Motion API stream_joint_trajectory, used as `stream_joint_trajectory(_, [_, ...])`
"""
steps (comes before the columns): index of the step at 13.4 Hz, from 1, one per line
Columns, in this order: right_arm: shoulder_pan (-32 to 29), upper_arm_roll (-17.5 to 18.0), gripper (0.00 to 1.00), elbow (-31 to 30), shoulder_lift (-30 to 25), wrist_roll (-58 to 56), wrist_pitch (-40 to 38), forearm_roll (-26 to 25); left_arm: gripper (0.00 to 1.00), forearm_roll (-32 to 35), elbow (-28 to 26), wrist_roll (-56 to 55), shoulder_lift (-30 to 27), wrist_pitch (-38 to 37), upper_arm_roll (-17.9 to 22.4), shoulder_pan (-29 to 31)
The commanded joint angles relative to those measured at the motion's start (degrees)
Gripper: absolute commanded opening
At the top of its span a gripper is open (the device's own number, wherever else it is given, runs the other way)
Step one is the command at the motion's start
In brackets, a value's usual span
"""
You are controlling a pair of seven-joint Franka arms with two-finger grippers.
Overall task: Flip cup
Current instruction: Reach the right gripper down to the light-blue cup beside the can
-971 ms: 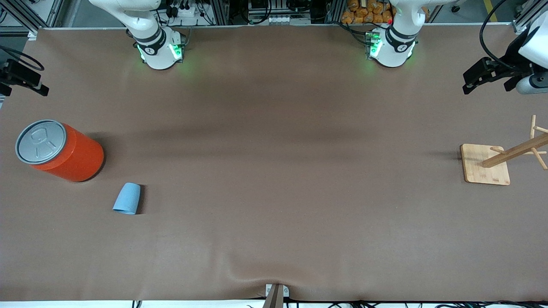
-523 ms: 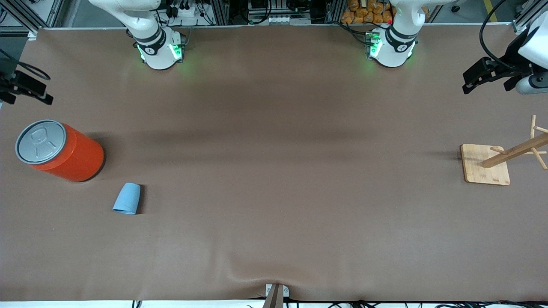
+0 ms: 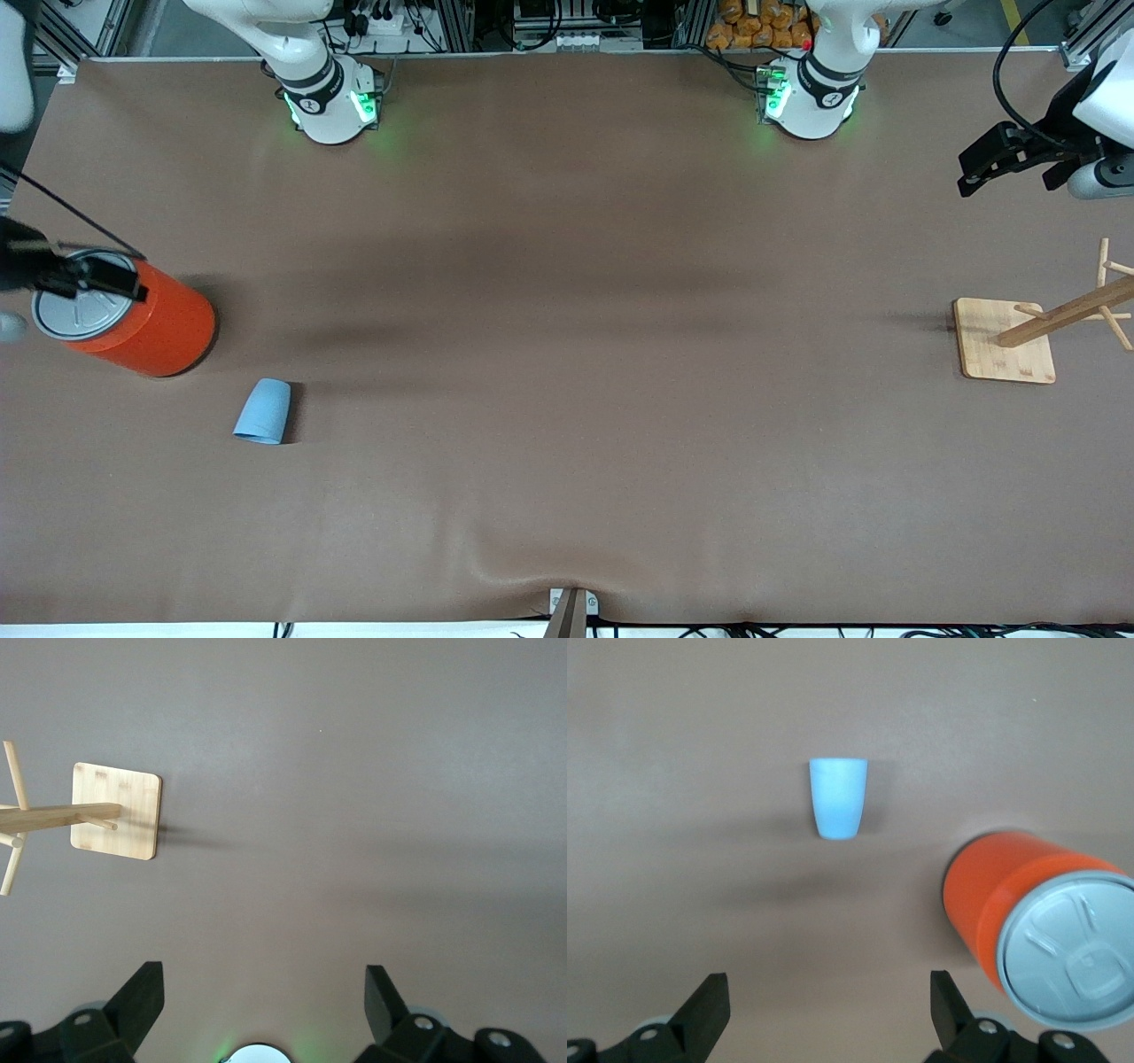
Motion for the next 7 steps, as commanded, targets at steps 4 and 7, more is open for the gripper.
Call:
stream_joint_trajectory(4, [-0.62,0.37,1.0,1.11,12.06,0.21,4.37,-0.44,1.0,-0.73,0.81,1.11,0.35,-0.94,-0.5,0.37])
stream_joint_trajectory(7, [0.87,0.37,1.0,1.46,15.13,0.3,8.05,-0.96,1.0,-0.73,0.72,1.02,0.52,-0.94,-0.67,0.28])
